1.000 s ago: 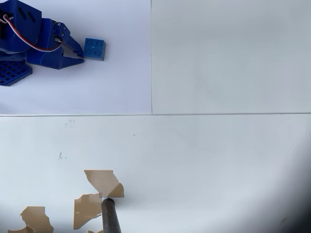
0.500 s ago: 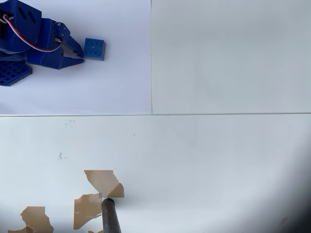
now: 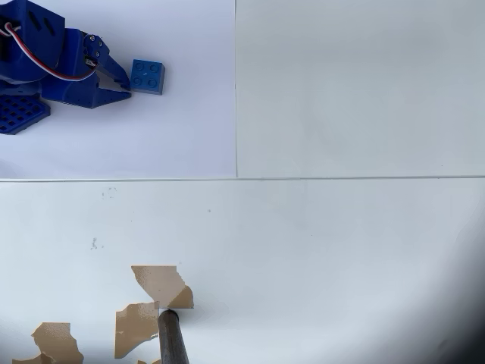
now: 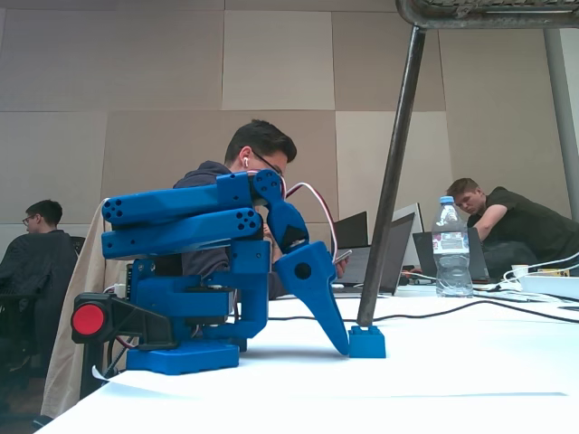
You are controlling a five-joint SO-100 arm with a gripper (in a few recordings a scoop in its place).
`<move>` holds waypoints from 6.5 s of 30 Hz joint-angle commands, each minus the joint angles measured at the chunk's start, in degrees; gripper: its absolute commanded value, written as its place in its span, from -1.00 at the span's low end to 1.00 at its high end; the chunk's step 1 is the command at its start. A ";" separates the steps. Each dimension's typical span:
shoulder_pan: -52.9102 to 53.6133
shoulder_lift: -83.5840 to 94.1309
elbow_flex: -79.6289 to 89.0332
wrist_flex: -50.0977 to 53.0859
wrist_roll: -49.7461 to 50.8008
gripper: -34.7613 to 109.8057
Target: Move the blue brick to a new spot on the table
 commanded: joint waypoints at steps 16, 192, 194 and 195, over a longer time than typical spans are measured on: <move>1.49 0.18 1.76 -0.26 -2.20 -0.52; 3.60 -0.62 1.41 0.53 -14.41 -0.52; 3.52 0.09 1.67 0.44 -13.97 -0.52; 3.52 0.18 1.76 0.26 -14.94 -0.52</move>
